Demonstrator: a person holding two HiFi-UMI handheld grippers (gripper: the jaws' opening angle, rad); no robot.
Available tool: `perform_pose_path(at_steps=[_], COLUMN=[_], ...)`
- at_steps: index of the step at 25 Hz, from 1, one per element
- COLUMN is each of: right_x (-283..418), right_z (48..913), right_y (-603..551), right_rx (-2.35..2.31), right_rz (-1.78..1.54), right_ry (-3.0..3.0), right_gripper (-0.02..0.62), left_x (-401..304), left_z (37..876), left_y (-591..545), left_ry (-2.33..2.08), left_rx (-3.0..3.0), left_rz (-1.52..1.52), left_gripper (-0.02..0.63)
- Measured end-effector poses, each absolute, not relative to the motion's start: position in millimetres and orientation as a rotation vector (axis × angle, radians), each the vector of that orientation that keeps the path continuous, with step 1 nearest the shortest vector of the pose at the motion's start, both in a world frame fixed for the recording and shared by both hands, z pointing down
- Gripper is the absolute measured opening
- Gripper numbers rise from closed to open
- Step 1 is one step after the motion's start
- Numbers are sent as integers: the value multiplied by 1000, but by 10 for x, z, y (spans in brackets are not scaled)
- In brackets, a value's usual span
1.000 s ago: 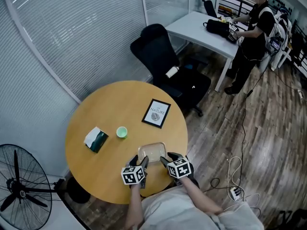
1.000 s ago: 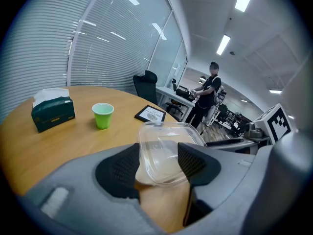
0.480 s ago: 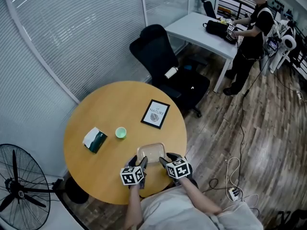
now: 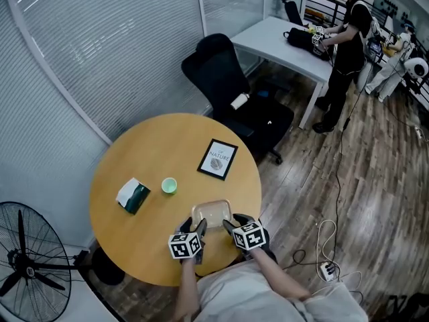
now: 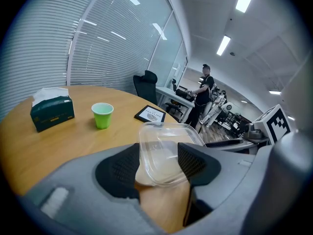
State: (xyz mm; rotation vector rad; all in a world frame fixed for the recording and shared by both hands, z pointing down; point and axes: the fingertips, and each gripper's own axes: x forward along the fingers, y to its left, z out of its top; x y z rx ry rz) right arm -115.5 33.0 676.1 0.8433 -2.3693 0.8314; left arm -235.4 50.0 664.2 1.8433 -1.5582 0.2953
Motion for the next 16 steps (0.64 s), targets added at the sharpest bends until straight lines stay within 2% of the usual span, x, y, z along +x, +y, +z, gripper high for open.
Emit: perform_pose_path(at_steps=[16], right_x=[-1146], right_z=[6748], right_y=[323], right_rx=[841], right_rz=[834], right_ry=[-2365], right_gripper=[179], left_x=[-2340], left_z=[6616], left_y=[487], left_ry=[-1560], left_rx=[1844], left_rz=[299], left_gripper=[249])
